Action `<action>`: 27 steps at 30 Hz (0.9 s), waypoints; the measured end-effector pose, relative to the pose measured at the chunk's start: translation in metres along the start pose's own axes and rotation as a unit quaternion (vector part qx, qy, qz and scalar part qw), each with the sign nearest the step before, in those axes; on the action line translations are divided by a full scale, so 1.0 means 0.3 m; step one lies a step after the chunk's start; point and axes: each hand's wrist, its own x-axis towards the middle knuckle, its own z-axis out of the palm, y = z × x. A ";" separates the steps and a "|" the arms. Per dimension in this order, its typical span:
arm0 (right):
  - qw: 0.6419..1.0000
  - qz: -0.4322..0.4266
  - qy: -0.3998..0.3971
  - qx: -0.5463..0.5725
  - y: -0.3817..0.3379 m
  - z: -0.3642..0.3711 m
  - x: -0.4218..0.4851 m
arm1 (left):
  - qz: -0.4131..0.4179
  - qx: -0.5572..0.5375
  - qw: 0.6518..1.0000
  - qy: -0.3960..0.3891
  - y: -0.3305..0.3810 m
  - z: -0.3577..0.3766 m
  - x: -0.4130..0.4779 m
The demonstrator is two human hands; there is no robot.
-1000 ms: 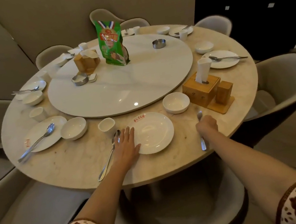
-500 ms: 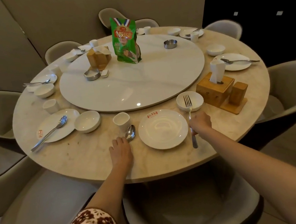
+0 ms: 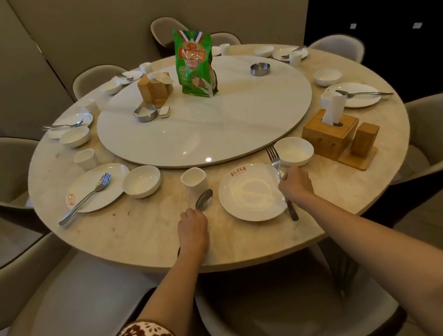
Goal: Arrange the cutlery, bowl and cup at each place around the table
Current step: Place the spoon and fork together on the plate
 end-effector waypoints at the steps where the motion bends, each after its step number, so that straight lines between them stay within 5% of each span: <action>1: 1.000 0.005 0.000 0.000 0.001 0.009 -0.005 | 0.002 -0.007 1.000 0.005 0.000 0.001 -0.001; 9: 0.999 0.012 -0.038 0.002 -0.011 0.077 -0.048 | -0.035 -0.177 0.982 0.057 0.030 -0.046 -0.010; 17: 0.995 -0.016 -0.081 0.062 -0.076 0.036 0.048 | -0.151 -0.486 0.859 -0.047 0.219 -0.135 0.146; 23: 0.988 -0.024 -0.133 0.077 -0.025 0.026 0.028 | -0.239 -0.523 0.809 -0.118 0.375 -0.143 0.179; 27: 0.984 -0.025 -0.161 0.072 0.003 0.035 0.040 | -0.256 -0.518 0.807 -0.125 0.417 -0.122 0.190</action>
